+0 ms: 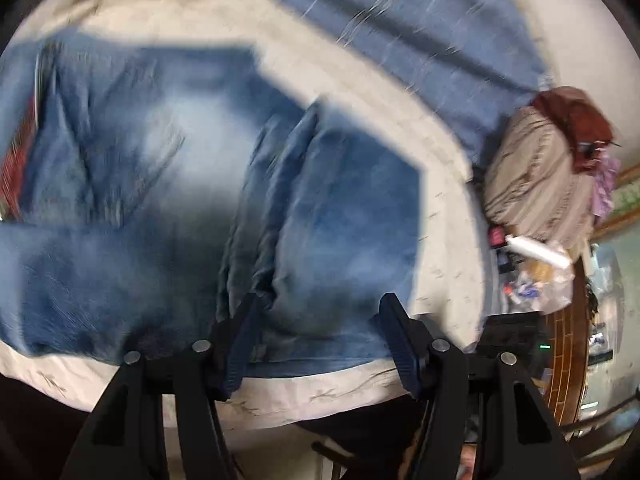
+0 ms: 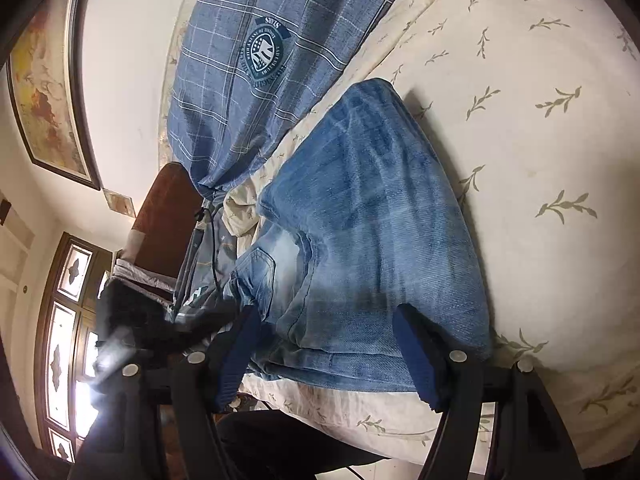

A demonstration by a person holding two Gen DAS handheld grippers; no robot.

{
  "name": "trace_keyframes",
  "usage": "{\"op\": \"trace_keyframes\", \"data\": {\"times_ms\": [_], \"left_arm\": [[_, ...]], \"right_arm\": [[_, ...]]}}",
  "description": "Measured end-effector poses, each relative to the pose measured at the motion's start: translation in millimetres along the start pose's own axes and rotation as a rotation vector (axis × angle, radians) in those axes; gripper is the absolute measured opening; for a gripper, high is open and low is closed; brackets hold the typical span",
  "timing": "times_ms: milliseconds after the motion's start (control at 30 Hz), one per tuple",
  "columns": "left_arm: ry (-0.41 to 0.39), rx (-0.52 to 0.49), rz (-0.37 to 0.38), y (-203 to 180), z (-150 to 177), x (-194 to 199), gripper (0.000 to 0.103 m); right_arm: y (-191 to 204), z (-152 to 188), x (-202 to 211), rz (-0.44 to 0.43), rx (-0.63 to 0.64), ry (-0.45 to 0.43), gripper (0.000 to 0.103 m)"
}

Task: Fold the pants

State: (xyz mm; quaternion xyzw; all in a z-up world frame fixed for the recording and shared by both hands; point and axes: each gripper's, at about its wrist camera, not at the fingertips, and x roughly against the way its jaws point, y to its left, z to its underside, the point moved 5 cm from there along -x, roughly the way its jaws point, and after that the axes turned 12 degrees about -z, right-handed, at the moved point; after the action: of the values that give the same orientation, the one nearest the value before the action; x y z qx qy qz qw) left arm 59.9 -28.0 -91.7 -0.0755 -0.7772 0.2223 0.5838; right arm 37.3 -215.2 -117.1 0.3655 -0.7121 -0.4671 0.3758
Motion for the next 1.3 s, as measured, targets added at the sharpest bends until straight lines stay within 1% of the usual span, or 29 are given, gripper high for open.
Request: {"op": "trace_keyframes", "data": {"times_ms": [33,167,200,233,267,300,367,467,500,567,600,633,667,700,733,800,833,933,1033,1133,1167,1200,1233,1267,1300], "left_arm": [[0.001,0.01,-0.014,4,1,-7,0.052],[-0.009,0.019,-0.04,8,6,-13,0.045],[-0.01,0.011,-0.054,6,6,-15,0.034],[-0.016,0.002,-0.087,6,6,-16,0.014],[-0.016,0.001,-0.109,5,5,-18,0.012],[-0.012,0.01,-0.11,6,6,-20,0.011],[-0.047,-0.004,-0.135,4,8,-15,0.01],[-0.169,-0.093,-0.178,-18,16,13,0.01],[-0.227,-0.136,-0.195,-30,27,27,0.01],[-0.271,-0.166,-0.218,-38,41,34,0.01],[-0.274,-0.154,-0.24,-37,47,30,0.01],[-0.246,-0.128,-0.276,-28,49,16,0.01],[-0.21,-0.108,-0.29,-21,48,4,0.01],[-0.15,-0.063,-0.283,-8,47,-12,0.01],[-0.136,-0.047,-0.267,-1,46,-17,0.01],[-0.139,-0.066,-0.253,-4,44,-16,0.01],[-0.138,-0.069,-0.252,-4,43,-16,0.01],[-0.116,-0.07,-0.233,-1,41,-16,0.011],[-0.109,-0.086,-0.23,0,37,-17,0.011],[-0.102,-0.099,-0.236,-2,35,-18,0.012],[-0.098,-0.1,-0.229,8,32,-12,0.013],[-0.093,-0.099,-0.216,7,32,-10,0.015],[-0.091,-0.102,-0.204,7,31,-7,0.015],[-0.104,-0.103,-0.188,5,29,0,0.016],[-0.134,-0.108,-0.178,3,27,10,0.019]], "right_arm": [[0,0,0,-0.004,-0.002,0.001,0.072],[-1,0,0,-0.011,-0.001,0.005,0.072],[-1,0,0,-0.007,0.004,0.007,0.072],[-1,0,0,-0.005,0.006,0.008,0.072],[-2,0,1,-0.006,0.005,0.007,0.072],[-2,0,1,-0.009,0.003,0.007,0.072],[-4,0,2,-0.017,-0.006,0.005,0.072],[-4,0,2,-0.019,-0.002,0.008,0.072],[-3,0,2,-0.02,0.0,0.012,0.072],[-1,1,2,-0.028,-0.001,0.019,0.072],[-1,1,2,-0.023,-0.004,0.024,0.072],[-1,1,2,-0.015,-0.008,0.03,0.072],[-1,1,3,0.0,-0.014,0.035,0.072],[2,0,5,0.012,-0.017,0.039,0.072],[7,0,6,0.017,-0.007,0.047,0.072],[24,-4,11,0.034,0.064,0.064,0.072],[31,-9,13,0.045,0.087,0.056,0.072],[43,-28,10,0.043,0.099,0.04,0.072],[49,-49,-10,0.028,0.102,0.079,0.072],[35,-73,-39,0.008,0.065,0.103,0.072],[17,-83,-49,0.059,0.037,0.092,0.072],[-1,-89,-57,0.11,-0.003,0.095,0.071],[-18,-91,-62,0.123,-0.069,0.106,0.07],[-23,-95,-57,0.068,-0.114,0.059,0.069],[-22,-95,-55,0.065,-0.119,0.062,0.069]]}}
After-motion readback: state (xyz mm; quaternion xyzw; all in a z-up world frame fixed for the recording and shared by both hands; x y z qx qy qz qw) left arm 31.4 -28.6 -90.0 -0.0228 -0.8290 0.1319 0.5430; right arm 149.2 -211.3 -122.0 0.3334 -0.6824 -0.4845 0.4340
